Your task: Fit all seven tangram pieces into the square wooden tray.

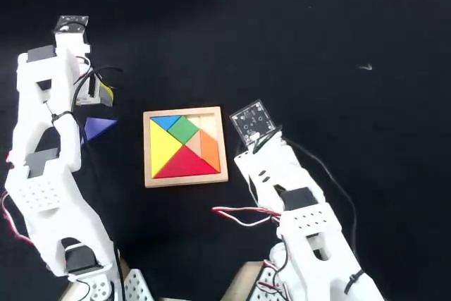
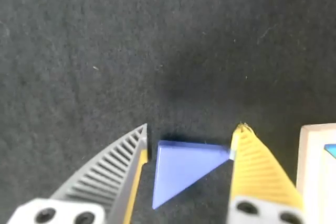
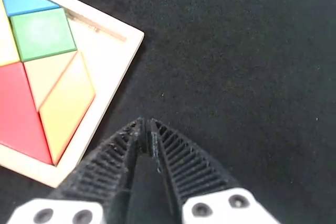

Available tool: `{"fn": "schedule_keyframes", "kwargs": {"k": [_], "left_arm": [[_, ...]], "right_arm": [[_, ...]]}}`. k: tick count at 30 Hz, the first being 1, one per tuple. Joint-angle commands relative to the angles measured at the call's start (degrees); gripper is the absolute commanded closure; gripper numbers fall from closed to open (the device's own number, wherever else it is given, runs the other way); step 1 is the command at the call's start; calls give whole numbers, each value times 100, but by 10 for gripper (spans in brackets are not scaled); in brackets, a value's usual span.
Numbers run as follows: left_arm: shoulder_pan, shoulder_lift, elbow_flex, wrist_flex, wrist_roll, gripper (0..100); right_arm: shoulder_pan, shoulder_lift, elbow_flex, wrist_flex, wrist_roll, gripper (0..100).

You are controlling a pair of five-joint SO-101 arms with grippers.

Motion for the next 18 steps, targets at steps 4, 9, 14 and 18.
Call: {"fn": "schedule_keyframes", "kwargs": {"k": [4, 9, 14, 18], "left_arm": [[154, -105, 743, -818, 26, 744], [136, -114, 1218, -1116, -255, 744], [136, -299, 1305, -492, -1178, 744], [57, -589, 1473, 185, -2488, 744]], "right_arm": [[70, -127, -13, -114, -9, 987], [70, -127, -4, -114, -9, 987], [70, -127, -4, -114, -9, 987], [70, -127, -4, -114, -9, 987]]}}
